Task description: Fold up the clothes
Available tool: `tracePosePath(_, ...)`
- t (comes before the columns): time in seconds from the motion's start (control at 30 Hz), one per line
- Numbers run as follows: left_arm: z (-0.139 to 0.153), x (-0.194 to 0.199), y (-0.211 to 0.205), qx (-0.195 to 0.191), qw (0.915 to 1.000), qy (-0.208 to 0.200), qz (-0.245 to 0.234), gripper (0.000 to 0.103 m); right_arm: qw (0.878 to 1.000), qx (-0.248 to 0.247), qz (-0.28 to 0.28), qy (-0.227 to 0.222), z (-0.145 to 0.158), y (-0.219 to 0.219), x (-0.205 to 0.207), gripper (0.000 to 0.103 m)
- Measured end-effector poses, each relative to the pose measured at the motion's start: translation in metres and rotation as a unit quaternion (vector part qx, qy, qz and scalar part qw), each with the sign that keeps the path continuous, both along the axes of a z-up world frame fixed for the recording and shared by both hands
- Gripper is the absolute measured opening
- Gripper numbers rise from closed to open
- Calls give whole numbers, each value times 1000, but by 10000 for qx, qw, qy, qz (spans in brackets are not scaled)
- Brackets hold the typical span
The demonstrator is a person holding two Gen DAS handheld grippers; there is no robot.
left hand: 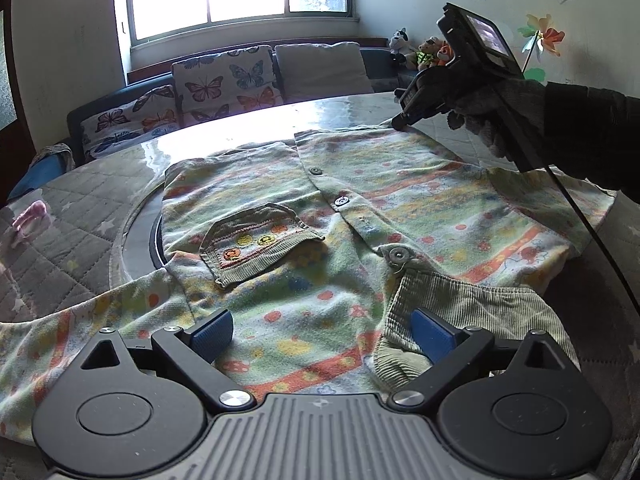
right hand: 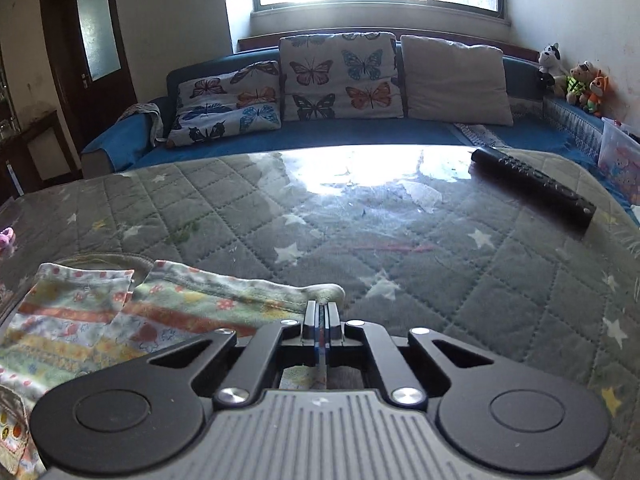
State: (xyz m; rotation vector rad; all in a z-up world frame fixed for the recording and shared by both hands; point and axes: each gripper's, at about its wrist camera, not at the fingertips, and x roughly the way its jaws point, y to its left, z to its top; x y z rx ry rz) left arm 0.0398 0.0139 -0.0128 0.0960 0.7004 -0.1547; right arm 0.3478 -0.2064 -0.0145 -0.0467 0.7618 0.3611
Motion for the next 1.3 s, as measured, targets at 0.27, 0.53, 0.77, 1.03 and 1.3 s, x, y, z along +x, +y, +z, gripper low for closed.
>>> tracePosePath(0.27, 0, -2, -2, 13, 10000, -11, 2, 99, 9996, -143, -103, -216, 7, -1, -2, 9)
tracePosePath(0.53, -1, -1, -2, 7, 10000, -32, 32, 101, 9970, -246, 704, -214, 25, 15, -53, 29)
tracePosePath(0.77, 2, -5, 0, -19, 9998, -53, 164, 101, 9811, -507, 1866, -75, 15, 50, -135, 56)
tracePosePath(1.03, 12, -21, 24, -104, 9981, -213, 566, 102, 9566, -1033, 2607, -790, 12, 75, -220, 72)
tracePosePath(1.3, 16, -24, 73, -371, 9917, -213, 1215, 102, 9551, -1201, 2426, -1202, 17, 70, -236, 81)
